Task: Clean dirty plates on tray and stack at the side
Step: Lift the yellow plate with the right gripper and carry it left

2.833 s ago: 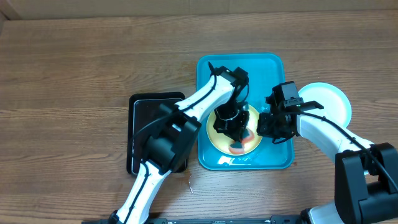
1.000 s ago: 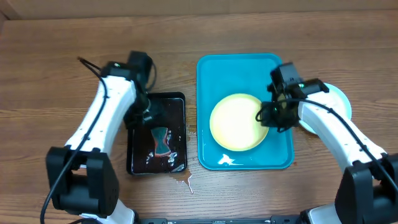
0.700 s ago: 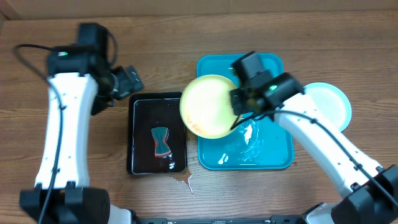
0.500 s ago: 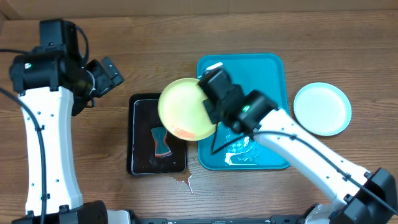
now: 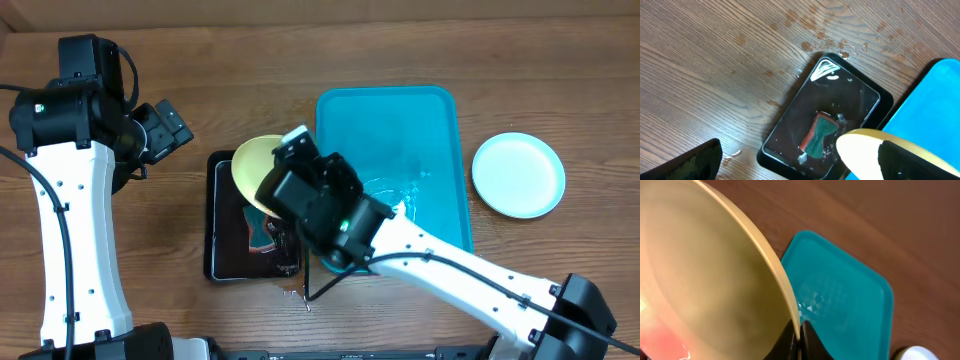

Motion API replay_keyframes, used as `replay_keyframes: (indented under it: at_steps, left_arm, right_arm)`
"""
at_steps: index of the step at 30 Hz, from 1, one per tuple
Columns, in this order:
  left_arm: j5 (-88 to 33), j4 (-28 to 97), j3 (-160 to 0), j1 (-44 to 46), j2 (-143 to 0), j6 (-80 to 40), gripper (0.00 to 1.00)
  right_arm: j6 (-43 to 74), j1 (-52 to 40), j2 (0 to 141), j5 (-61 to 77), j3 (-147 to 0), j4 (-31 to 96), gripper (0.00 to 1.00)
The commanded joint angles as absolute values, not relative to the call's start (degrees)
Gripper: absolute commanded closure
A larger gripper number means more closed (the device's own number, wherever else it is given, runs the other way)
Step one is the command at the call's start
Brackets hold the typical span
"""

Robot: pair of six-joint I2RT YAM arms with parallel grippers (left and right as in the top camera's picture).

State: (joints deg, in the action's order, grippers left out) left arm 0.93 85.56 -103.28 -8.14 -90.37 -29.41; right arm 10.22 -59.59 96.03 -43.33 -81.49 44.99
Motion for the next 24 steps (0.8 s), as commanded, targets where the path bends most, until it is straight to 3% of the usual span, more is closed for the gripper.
replay_keyframes:
  at_steps: [1, 13, 24]
  left_arm:
    - [2.07, 85.47, -103.98, -8.34, -90.65, -28.29, 0.0]
    - [2.07, 85.47, -103.98, -8.34, -90.65, -28.29, 0.0]
    - [2.07, 85.47, -103.98, -8.34, -90.65, -28.29, 0.0]
  right_arm:
    - [10.44, -62.37, 96.14, -52.25, -82.89, 44.51, 0.96]
    - [10.37, -69.45, 96.14, -68.18, -82.89, 43.77, 0.96]
    - [10.37, -69.76, 96.14, -68.99, -82.89, 43.77, 0.96]
